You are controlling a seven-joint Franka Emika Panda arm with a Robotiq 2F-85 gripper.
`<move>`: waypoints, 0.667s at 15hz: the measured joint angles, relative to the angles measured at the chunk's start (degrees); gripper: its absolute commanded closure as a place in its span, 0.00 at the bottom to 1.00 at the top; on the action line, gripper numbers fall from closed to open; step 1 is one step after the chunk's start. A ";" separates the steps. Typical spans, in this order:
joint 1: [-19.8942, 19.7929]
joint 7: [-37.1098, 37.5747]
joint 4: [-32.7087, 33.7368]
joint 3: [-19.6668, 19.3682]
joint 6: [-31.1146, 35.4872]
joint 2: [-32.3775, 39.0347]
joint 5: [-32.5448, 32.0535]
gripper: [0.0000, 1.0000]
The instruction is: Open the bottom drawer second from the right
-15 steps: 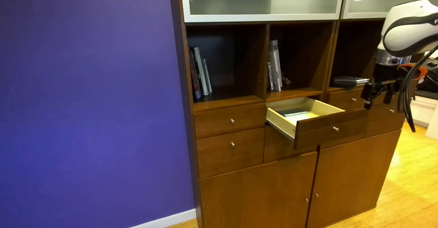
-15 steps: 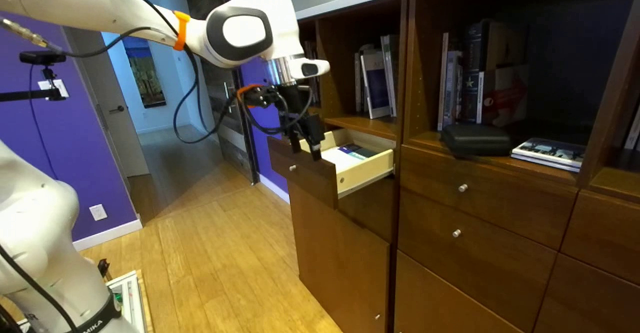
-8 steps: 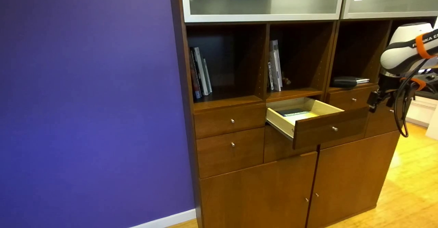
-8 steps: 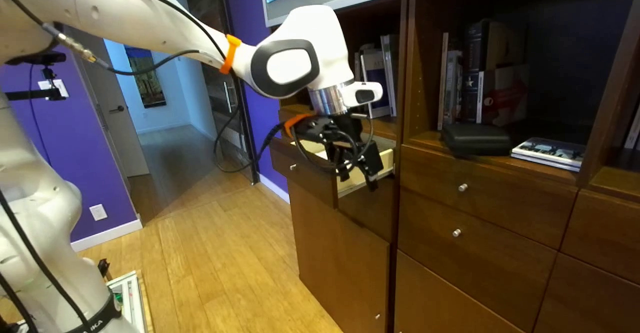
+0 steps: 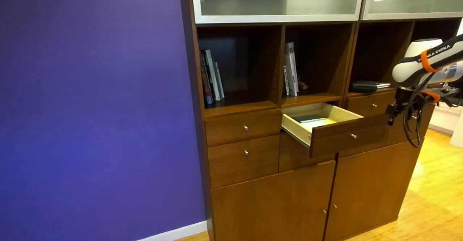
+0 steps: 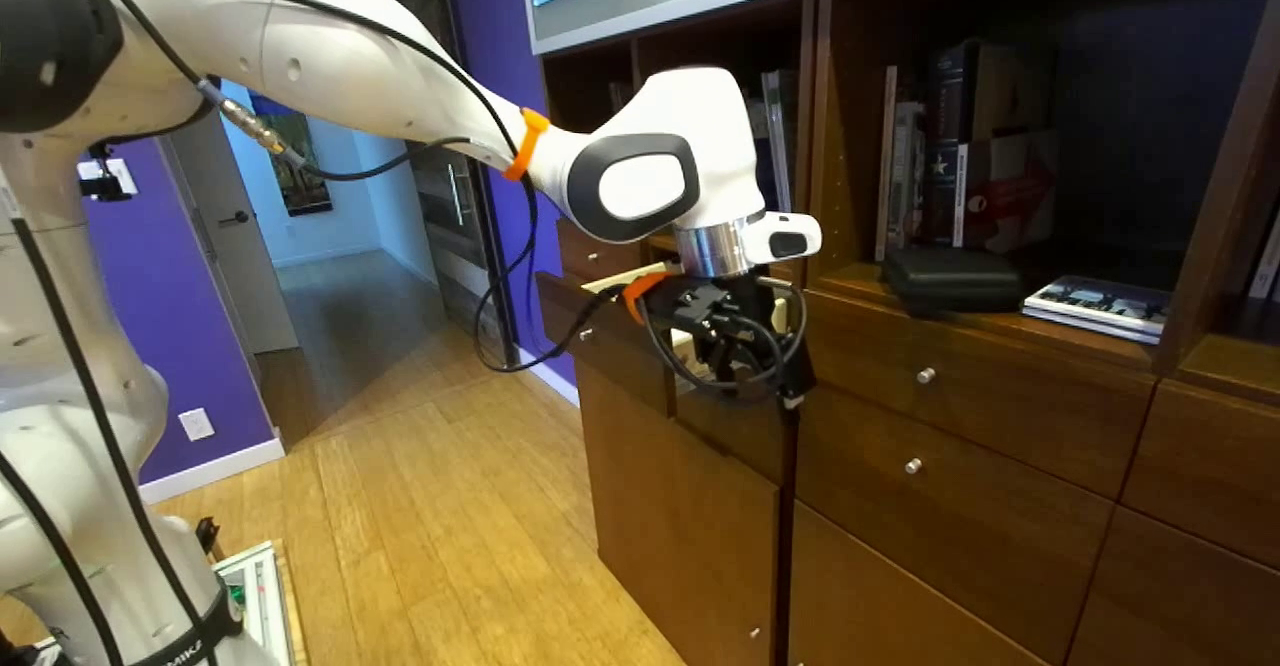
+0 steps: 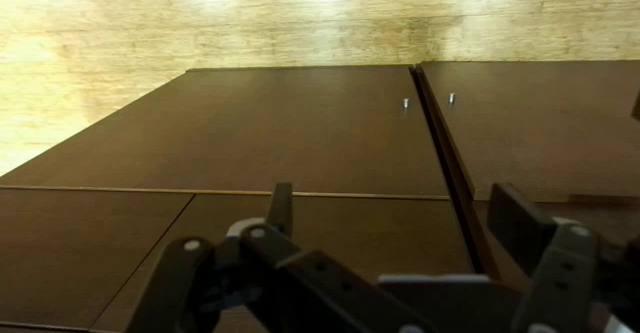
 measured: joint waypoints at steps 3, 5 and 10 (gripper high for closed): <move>0.00 0.00 0.00 0.06 0.00 -0.34 0.00 0.00; -0.02 0.00 0.00 0.09 0.00 -0.33 0.00 0.00; -2.38 -8.25 3.76 0.67 0.06 3.54 9.16 0.00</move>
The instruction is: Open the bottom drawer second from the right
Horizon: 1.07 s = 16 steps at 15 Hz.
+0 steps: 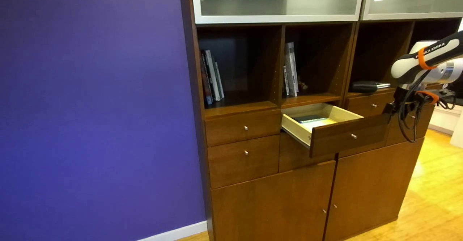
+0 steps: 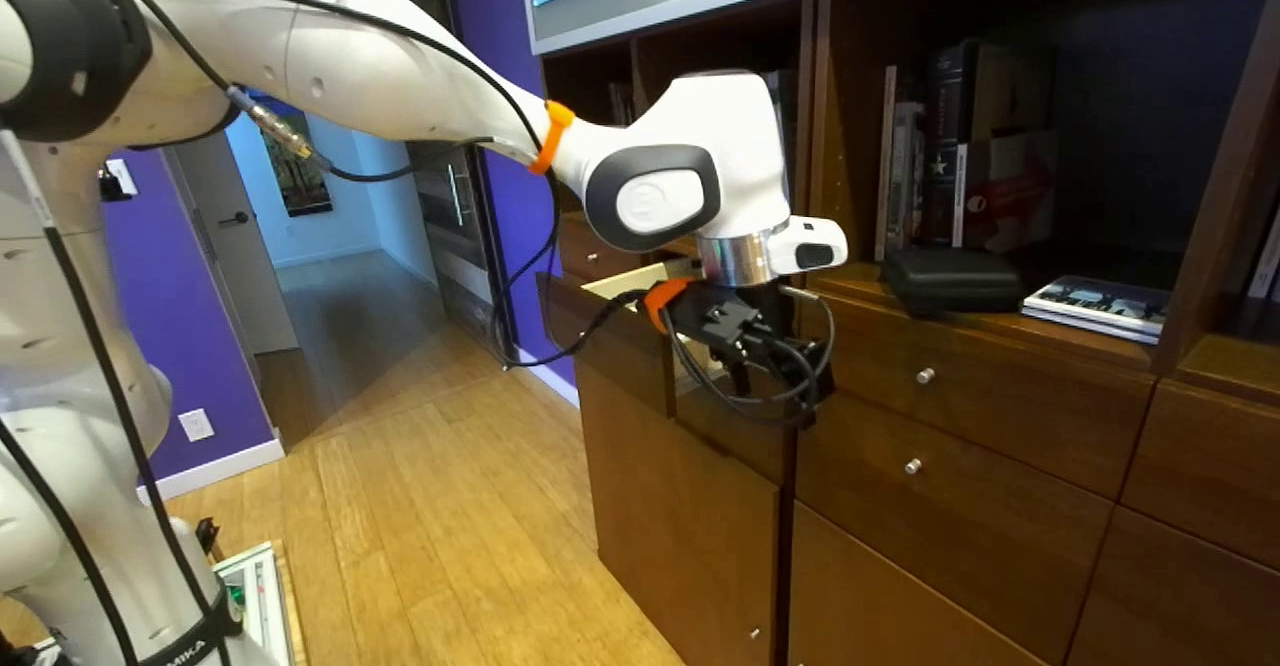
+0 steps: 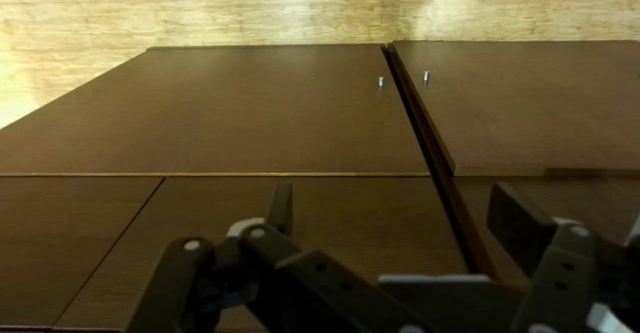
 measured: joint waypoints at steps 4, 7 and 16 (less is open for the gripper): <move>-4.64 -9.41 5.54 1.52 1.30 6.52 6.68 0.00; -8.01 -14.06 9.49 3.71 3.95 11.63 10.28 0.00; -13.69 -17.96 20.25 11.61 11.29 23.95 14.97 0.19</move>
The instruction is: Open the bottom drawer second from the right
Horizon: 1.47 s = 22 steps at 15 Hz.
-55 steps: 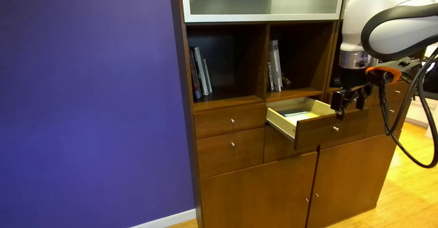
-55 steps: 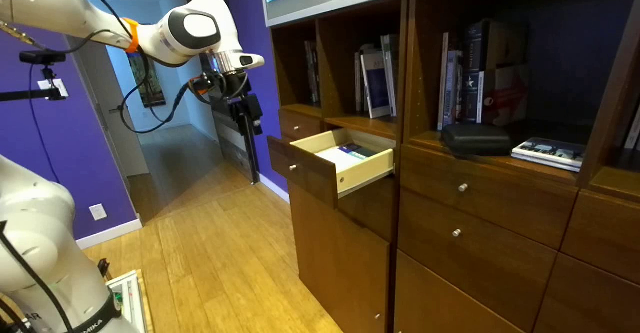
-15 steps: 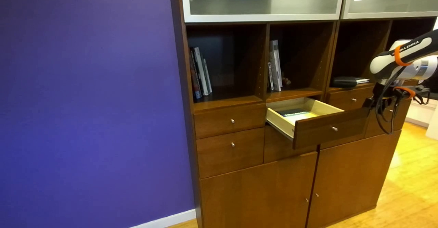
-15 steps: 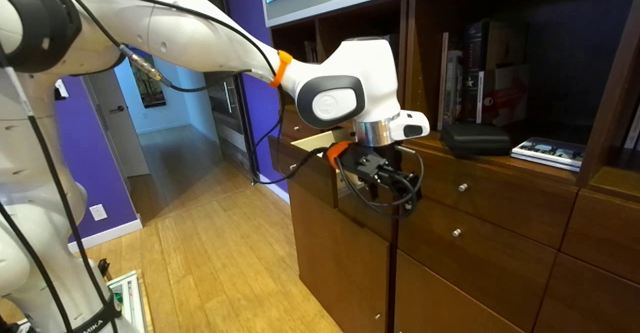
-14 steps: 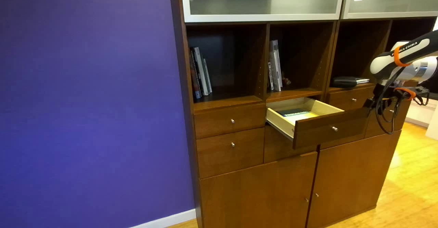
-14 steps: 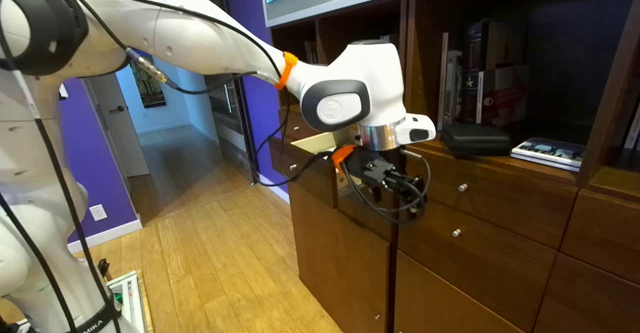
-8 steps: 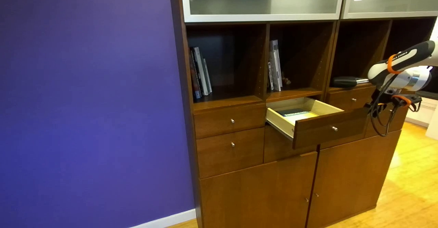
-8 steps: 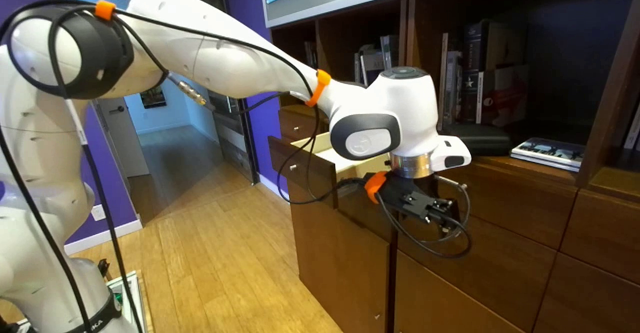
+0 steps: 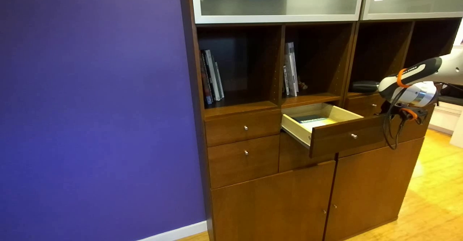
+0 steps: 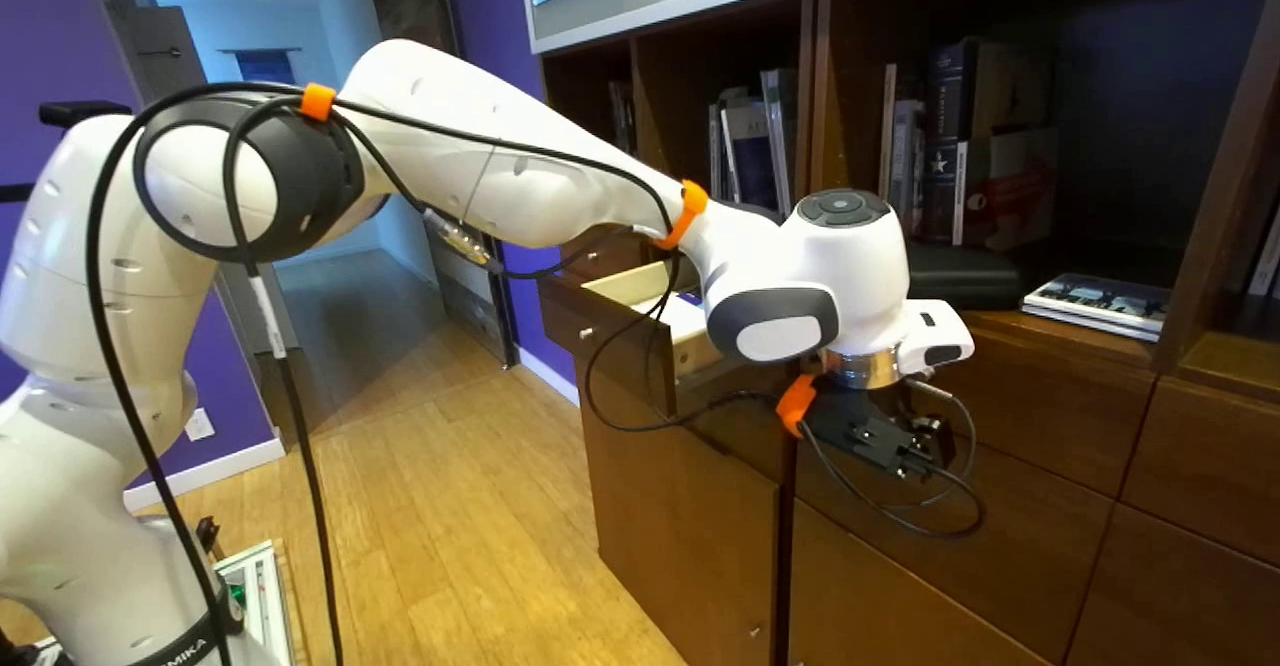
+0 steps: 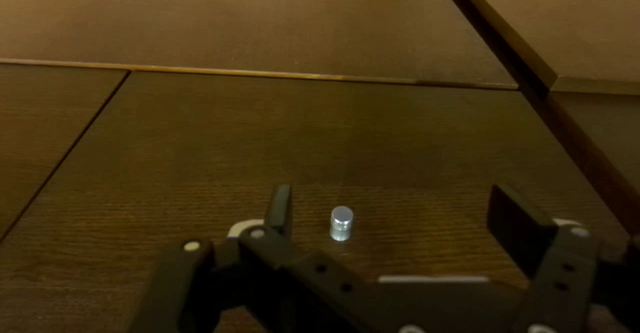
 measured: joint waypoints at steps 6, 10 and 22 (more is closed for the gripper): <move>-1.91 -0.18 5.92 2.26 0.01 4.65 0.00 0.61; -2.42 -0.29 8.59 2.54 0.00 6.87 -0.01 0.88; -2.92 -0.52 9.73 2.97 -0.98 7.66 -0.42 0.96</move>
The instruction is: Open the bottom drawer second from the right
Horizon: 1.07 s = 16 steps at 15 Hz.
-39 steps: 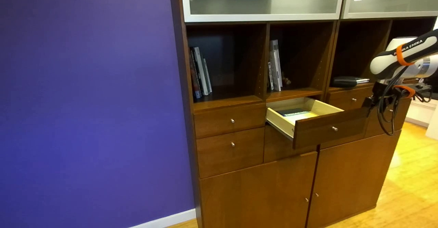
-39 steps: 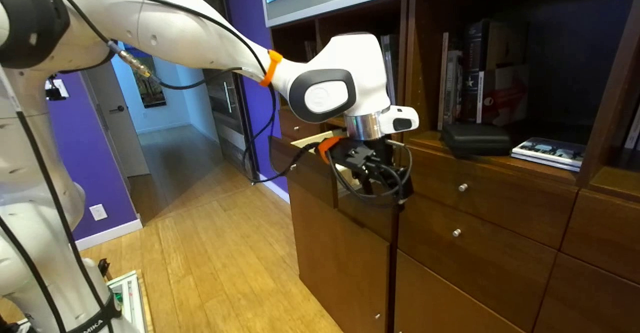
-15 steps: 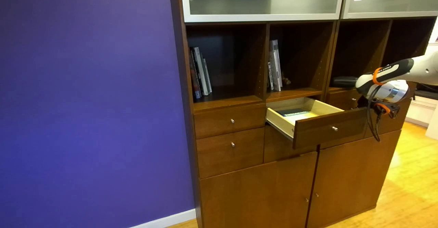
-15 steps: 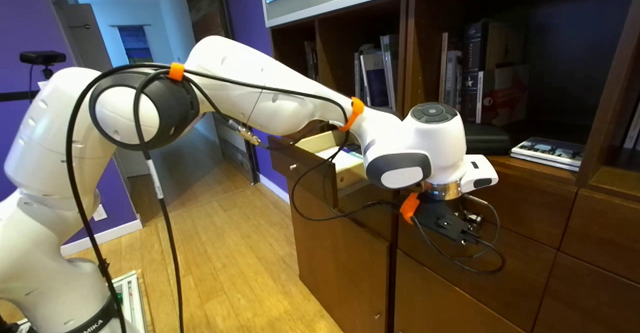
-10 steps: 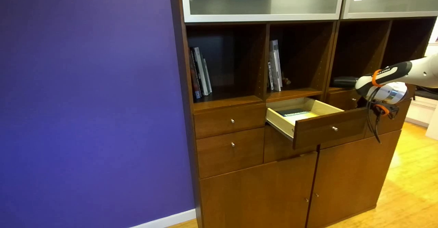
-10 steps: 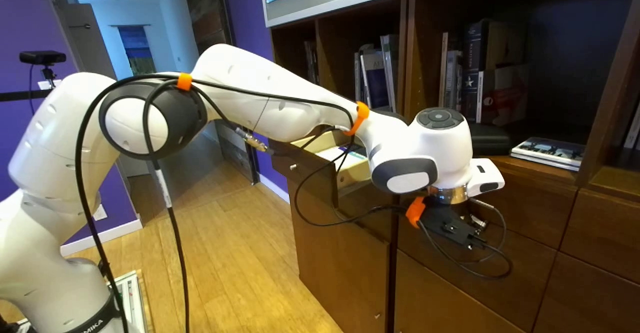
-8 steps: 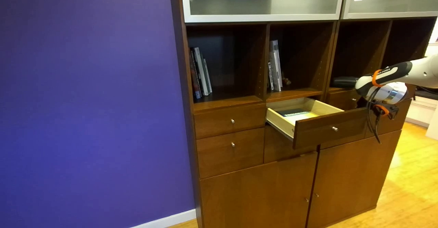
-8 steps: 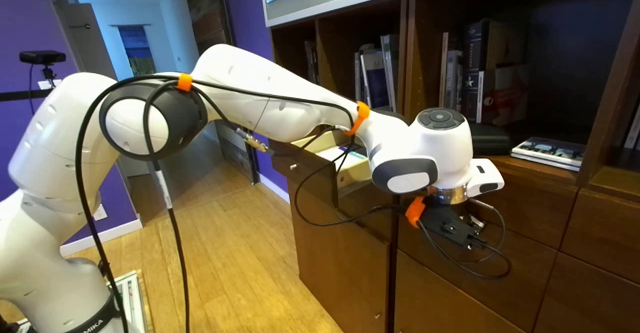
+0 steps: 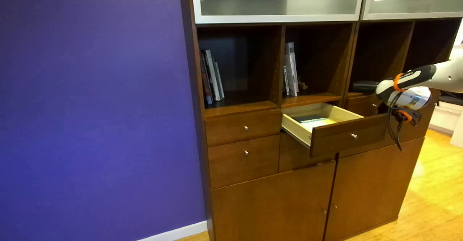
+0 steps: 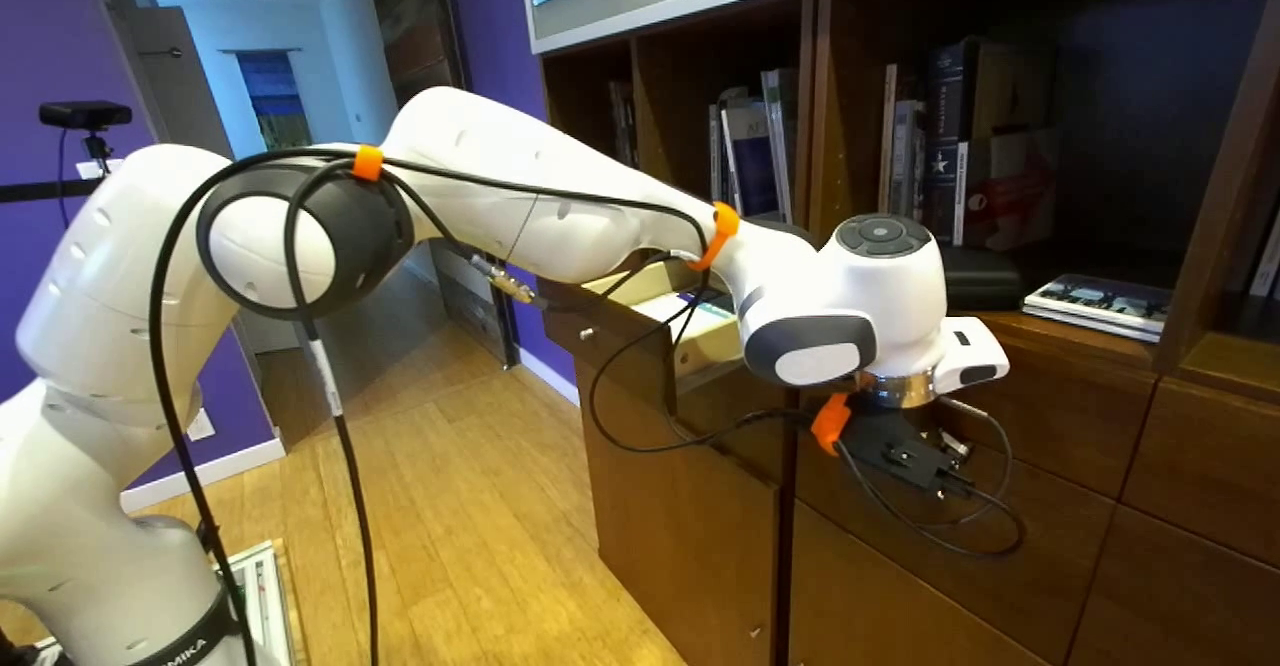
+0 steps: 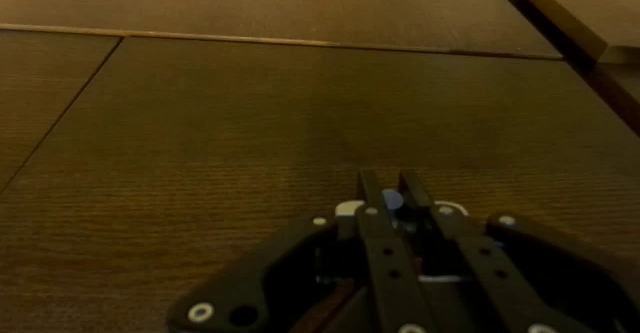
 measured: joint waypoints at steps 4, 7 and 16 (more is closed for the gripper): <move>-0.56 -1.11 -3.55 -0.16 -0.04 -2.38 0.06 0.96; -1.25 -2.06 -8.16 -0.38 -0.17 -5.56 0.07 0.96; -1.00 -3.71 -21.46 -4.51 -3.39 -15.21 -1.53 0.96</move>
